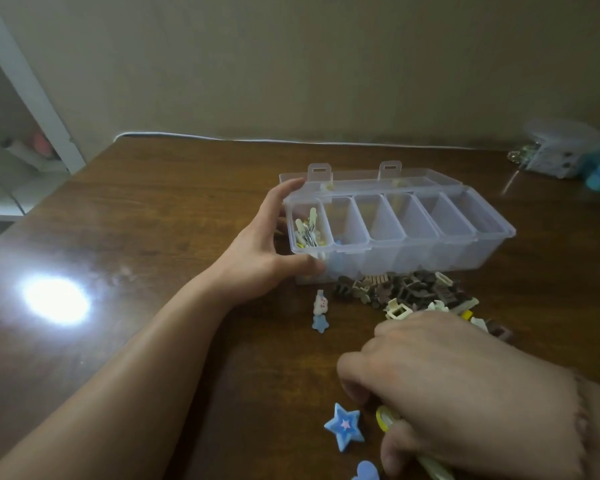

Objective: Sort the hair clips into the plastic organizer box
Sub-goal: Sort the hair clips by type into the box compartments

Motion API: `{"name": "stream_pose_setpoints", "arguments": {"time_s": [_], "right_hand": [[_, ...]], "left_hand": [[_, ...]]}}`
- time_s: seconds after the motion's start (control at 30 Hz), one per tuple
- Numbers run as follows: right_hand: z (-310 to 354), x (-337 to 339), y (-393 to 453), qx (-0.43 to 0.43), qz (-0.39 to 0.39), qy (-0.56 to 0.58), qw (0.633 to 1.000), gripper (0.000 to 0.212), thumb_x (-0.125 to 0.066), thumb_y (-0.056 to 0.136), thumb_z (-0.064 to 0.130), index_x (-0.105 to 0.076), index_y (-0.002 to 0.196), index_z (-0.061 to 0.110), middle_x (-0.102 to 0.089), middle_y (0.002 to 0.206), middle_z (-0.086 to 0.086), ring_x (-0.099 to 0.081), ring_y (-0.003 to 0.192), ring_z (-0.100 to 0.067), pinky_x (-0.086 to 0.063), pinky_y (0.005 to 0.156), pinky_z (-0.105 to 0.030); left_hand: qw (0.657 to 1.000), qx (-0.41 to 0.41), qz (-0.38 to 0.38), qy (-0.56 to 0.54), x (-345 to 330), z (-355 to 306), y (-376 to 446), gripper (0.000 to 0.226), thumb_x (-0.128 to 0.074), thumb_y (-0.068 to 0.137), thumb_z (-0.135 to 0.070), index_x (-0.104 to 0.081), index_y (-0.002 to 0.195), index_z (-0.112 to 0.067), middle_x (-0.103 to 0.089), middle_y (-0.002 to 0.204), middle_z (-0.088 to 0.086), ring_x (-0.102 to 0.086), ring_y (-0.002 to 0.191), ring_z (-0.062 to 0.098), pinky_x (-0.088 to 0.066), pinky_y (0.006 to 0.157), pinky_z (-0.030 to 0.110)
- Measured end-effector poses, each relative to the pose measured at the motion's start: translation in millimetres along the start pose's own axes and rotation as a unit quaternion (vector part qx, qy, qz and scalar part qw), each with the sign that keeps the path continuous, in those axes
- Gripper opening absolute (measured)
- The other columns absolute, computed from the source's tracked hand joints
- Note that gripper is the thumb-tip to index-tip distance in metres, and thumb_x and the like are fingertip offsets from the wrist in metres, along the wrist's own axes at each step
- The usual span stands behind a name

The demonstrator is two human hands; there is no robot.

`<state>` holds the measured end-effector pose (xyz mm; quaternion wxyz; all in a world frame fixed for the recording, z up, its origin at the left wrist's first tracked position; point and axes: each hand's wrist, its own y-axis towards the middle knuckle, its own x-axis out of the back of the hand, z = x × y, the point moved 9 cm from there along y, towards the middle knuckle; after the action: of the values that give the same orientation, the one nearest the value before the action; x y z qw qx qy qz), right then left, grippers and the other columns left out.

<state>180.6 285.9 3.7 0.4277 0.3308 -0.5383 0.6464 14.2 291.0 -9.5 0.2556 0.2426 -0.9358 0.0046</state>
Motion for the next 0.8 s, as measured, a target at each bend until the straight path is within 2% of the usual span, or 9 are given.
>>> {"name": "stream_pose_setpoints", "arguments": {"time_s": [0.1,0.23,0.3,0.4,0.47,0.57,0.67,0.73,0.8], "right_hand": [[-2,-2,4,0.009,-0.001,-0.018,1.0,0.026,-0.065,0.084,0.047,-0.054,0.105,0.035,-0.057,0.092,0.014,-0.052,0.088,-0.005,-0.048,0.078,-0.029],[-19,33,-8,-0.006,-0.066,0.161,0.985,0.008,-0.067,0.085,0.041,-0.065,0.091,0.036,-0.061,0.09,0.017,-0.056,0.086,0.004,-0.047,0.066,-0.018],[-33,56,-13,0.001,-0.189,0.253,0.949,0.004,-0.07,0.08,0.037,-0.068,0.083,0.034,-0.066,0.088,0.021,-0.061,0.083,0.005,-0.051,0.07,-0.015],[-68,84,-31,-0.005,-0.441,0.353,0.825,0.009,-0.07,0.073,0.033,-0.071,0.081,0.028,-0.07,0.08,0.008,-0.065,0.073,-0.006,-0.055,0.066,-0.018],[-81,94,-45,-0.03,-0.572,0.268,0.775,0.008,-0.073,0.077,0.027,-0.071,0.083,0.022,-0.068,0.072,0.006,-0.062,0.068,-0.006,-0.049,0.057,-0.012],[-86,96,-49,-0.074,-0.654,0.146,0.739,0.013,-0.073,0.083,0.028,-0.069,0.088,0.017,-0.066,0.076,0.006,-0.058,0.065,-0.009,-0.048,0.058,-0.018],[-82,92,-26,-0.097,-0.602,0.058,0.79,0.021,-0.064,0.083,0.041,-0.067,0.088,0.021,-0.064,0.079,0.008,-0.057,0.073,-0.013,-0.053,0.063,-0.035],[-74,83,-7,-0.076,-0.534,0.018,0.842,0.026,-0.059,0.085,0.049,-0.067,0.084,0.024,-0.063,0.081,0.01,-0.056,0.078,-0.011,-0.052,0.067,-0.038],[-65,81,-5,-0.044,-0.515,0.007,0.856,0.03,-0.057,0.088,0.049,-0.069,0.08,0.023,-0.064,0.083,0.009,-0.056,0.083,-0.012,-0.05,0.07,-0.037]], "left_hand": [[1.0,0.0,0.0,-0.004,0,1,0,0.099,-0.075,0.06,-0.05,-0.021,0.143,-0.057,-0.047,0.137,-0.014,-0.051,0.119,0.002,-0.045,0.1,0.031],[1.0,0.0,-0.004,-0.002,0,1,0,0.099,-0.075,0.058,-0.052,-0.022,0.141,-0.059,-0.049,0.136,-0.012,-0.053,0.12,0.006,-0.045,0.102,0.035],[1.0,-0.002,-0.006,-0.006,0,2,-1,0.1,-0.076,0.058,-0.051,-0.023,0.141,-0.058,-0.051,0.134,-0.013,-0.054,0.12,0.006,-0.045,0.104,0.037],[1.0,-0.003,-0.007,-0.003,0,2,0,0.1,-0.076,0.057,-0.052,-0.023,0.142,-0.056,-0.051,0.132,-0.017,-0.054,0.118,0.004,-0.045,0.104,0.035],[1.0,0.001,-0.001,-0.003,0,2,0,0.1,-0.075,0.057,-0.054,-0.022,0.142,-0.056,-0.048,0.132,-0.022,-0.053,0.118,0.001,-0.045,0.104,0.035],[1.0,0.004,0.004,-0.007,-1,1,0,0.101,-0.074,0.057,-0.055,-0.021,0.143,-0.056,-0.045,0.132,-0.024,-0.051,0.119,0.001,-0.045,0.105,0.038],[1.0,0.002,0.003,-0.011,0,1,-1,0.101,-0.075,0.058,-0.053,-0.021,0.143,-0.056,-0.048,0.135,-0.017,-0.053,0.12,0.006,-0.046,0.105,0.043],[1.0,-0.001,0.003,-0.011,0,1,-1,0.101,-0.075,0.059,-0.052,-0.021,0.143,-0.054,-0.049,0.136,-0.014,-0.054,0.12,0.008,-0.048,0.103,0.044],[1.0,-0.001,0.004,-0.014,-1,2,0,0.101,-0.076,0.059,-0.051,-0.02,0.144,-0.053,-0.048,0.138,-0.011,-0.054,0.121,0.01,-0.049,0.102,0.044]]}}
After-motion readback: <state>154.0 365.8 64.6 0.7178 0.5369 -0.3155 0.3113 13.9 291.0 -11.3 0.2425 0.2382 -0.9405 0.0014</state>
